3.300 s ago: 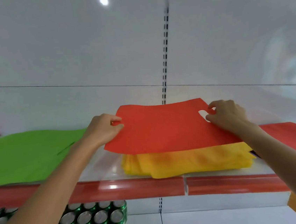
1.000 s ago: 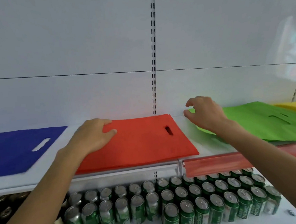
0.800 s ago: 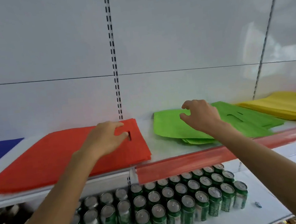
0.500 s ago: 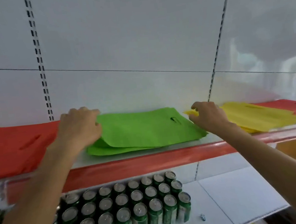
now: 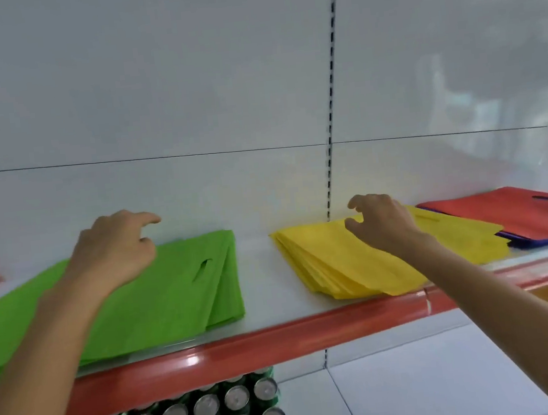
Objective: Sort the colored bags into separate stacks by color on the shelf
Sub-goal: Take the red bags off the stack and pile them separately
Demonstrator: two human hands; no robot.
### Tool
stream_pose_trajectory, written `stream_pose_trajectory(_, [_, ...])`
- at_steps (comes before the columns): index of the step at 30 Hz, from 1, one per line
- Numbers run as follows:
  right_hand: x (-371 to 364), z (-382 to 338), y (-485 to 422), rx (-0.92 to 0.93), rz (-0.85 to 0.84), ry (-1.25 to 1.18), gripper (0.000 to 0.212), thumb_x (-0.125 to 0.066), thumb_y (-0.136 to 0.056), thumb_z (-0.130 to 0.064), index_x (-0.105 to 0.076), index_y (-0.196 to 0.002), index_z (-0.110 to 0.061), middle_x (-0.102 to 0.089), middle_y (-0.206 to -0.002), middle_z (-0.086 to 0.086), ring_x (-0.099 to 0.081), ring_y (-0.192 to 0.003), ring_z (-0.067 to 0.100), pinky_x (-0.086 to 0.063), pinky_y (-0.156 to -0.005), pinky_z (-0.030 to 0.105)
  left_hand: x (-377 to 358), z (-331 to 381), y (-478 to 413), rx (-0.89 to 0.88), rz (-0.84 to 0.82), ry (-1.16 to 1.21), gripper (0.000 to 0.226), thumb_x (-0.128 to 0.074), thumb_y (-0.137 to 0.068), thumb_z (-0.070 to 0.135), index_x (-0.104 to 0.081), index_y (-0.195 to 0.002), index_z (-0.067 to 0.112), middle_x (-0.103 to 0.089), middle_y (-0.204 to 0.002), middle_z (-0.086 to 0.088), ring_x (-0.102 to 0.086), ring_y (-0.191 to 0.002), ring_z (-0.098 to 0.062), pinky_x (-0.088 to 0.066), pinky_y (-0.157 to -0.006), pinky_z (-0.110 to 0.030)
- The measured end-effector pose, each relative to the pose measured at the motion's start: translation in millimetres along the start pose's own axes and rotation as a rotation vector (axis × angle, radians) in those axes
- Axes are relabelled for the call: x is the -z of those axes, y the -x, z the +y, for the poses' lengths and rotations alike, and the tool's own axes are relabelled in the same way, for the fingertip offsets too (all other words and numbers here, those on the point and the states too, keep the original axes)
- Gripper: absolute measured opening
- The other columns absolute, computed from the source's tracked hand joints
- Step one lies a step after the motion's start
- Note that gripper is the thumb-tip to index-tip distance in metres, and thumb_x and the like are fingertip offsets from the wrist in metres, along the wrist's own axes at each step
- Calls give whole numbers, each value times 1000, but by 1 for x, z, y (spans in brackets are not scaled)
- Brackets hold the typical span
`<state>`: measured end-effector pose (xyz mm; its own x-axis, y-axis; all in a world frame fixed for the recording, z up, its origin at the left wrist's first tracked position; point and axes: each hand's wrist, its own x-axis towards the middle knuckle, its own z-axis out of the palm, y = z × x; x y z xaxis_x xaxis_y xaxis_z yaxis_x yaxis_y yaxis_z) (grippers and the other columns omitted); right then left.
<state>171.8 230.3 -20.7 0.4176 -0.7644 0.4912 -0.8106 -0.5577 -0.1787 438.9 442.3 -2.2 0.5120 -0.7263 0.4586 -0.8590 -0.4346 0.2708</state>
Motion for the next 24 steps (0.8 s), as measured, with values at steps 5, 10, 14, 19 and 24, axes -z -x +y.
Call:
stream_pose_trajectory(5, [15, 99, -12, -90, 23, 16, 38, -53, -92, -30, -54, -127, -15, -59, -123, 7, -54, -113, 28, -44, -82, 35, -40, 103, -18, -96, -58, 65, 46, -48, -87, 9, -53, -131, 22, -51, -135, -10, -46, -124, -30, -36, -104, -42])
stream_pose_trajectory(10, [26, 208, -26, -98, 17, 33, 39, -53, -91, -29, -53, -129, -18, -58, -126, 4, -54, -114, 27, -43, -84, 33, -85, 215, -24, -164, -96, 174, 44, -46, -91, 31, -48, -134, 23, -49, -137, -5, -45, -126, -25, -36, -104, -38])
stream_pose_trajectory(14, [40, 306, -40, -55, 21, 62, 41, -53, -91, -27, -52, -130, -17, -58, -126, 5, -53, -114, 28, -43, -87, 34, -137, 312, -19, -166, -78, 249, 41, -50, -93, 26, -49, -133, 22, -48, -138, -4, -44, -127, -23, -34, -102, -34])
stream_pose_trajectory(19, [62, 417, -57, -73, -18, 75, 42, -53, -90, -28, -52, -130, -17, -58, -126, 4, -54, -115, 27, -42, -87, 33, -180, 426, -18, -144, -153, 274, 41, -52, -92, 30, -51, -131, 22, -51, -136, -1, -45, -126, -20, -35, -101, -29])
stream_pose_trajectory(24, [65, 489, -76, -103, -35, 61, 41, -54, -89, -29, -54, -128, -19, -59, -125, 5, -54, -114, 27, -43, -88, 33, -206, 497, -27, -148, -145, 231, 41, -52, -91, 34, -53, -130, 21, -52, -134, -2, -46, -125, -19, -36, -104, -31])
